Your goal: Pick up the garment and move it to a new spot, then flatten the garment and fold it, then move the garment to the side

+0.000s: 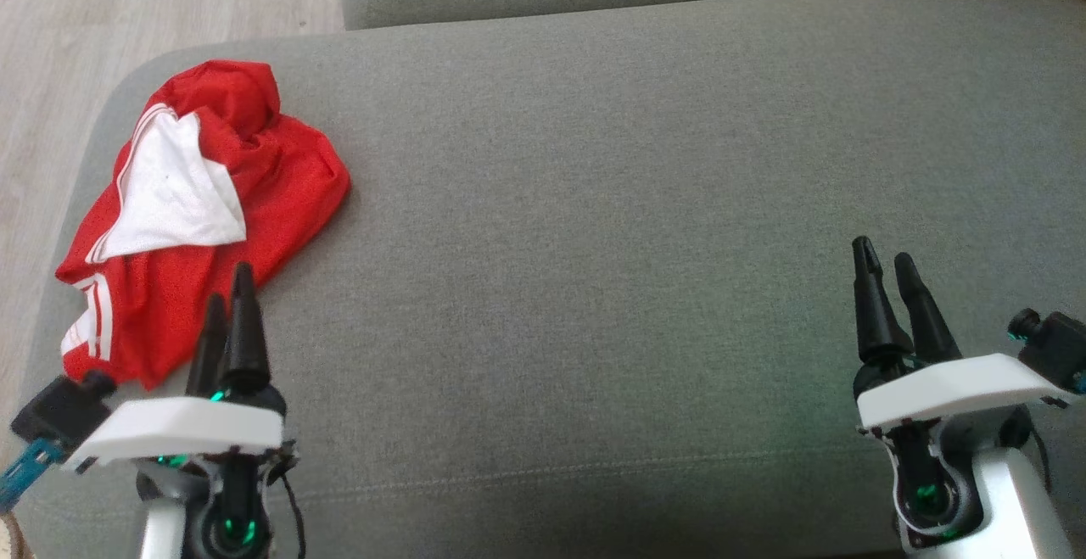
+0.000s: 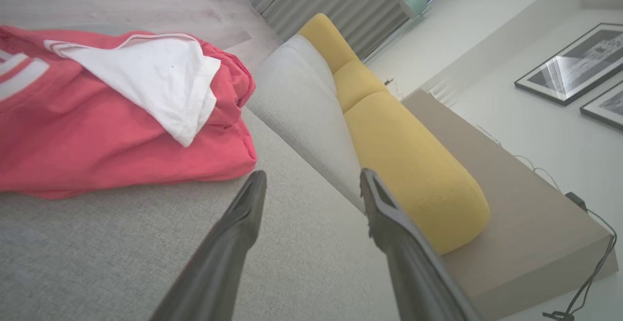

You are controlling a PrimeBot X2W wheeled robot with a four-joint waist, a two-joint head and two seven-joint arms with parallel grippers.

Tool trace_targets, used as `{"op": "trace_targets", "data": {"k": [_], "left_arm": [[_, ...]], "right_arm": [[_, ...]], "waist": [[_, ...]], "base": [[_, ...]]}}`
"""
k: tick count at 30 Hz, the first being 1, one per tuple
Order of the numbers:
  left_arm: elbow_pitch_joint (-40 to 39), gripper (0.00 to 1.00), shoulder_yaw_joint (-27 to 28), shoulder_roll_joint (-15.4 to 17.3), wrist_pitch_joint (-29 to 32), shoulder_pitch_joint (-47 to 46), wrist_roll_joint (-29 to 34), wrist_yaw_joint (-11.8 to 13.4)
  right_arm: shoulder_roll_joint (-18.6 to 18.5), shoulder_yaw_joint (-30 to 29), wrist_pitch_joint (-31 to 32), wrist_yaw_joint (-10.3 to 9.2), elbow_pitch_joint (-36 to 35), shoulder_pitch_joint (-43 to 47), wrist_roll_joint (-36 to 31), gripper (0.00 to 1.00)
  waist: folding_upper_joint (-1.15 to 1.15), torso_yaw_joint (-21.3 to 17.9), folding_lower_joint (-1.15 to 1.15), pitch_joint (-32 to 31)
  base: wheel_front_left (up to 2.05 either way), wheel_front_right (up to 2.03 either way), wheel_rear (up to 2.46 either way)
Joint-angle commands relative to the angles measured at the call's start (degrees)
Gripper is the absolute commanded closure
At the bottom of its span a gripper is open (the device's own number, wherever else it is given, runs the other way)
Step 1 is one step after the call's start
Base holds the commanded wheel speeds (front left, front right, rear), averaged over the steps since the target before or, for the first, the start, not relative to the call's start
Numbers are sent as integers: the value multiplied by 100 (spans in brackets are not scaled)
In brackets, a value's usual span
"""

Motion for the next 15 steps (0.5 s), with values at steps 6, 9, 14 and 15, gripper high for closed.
{"op": "trace_targets", "data": {"k": [6,9,14,15], "left_arm": [[-350,0,-182,85,-139,-302,788,116],[-371,0,-319,88,-189,-303,1186,162],[-389,0,-594,178,-273,-309,1700,278],[-384,0,-657,209,-290,-313,1795,313]], "right_arm": [[-55,191,-160,2,-344,-300,-565,0],[-56,265,-210,2,-370,-308,-842,0],[-59,343,-295,2,-324,-318,-1335,0],[-59,357,-312,2,-305,-328,-1443,0]], "waist": [[0,5,0,-3],[0,2,0,-5],[0,6,0,12],[0,7,0,12]], "base": [[0,0,0],[0,0,0],[0,0,0],[0,0,0]]}}
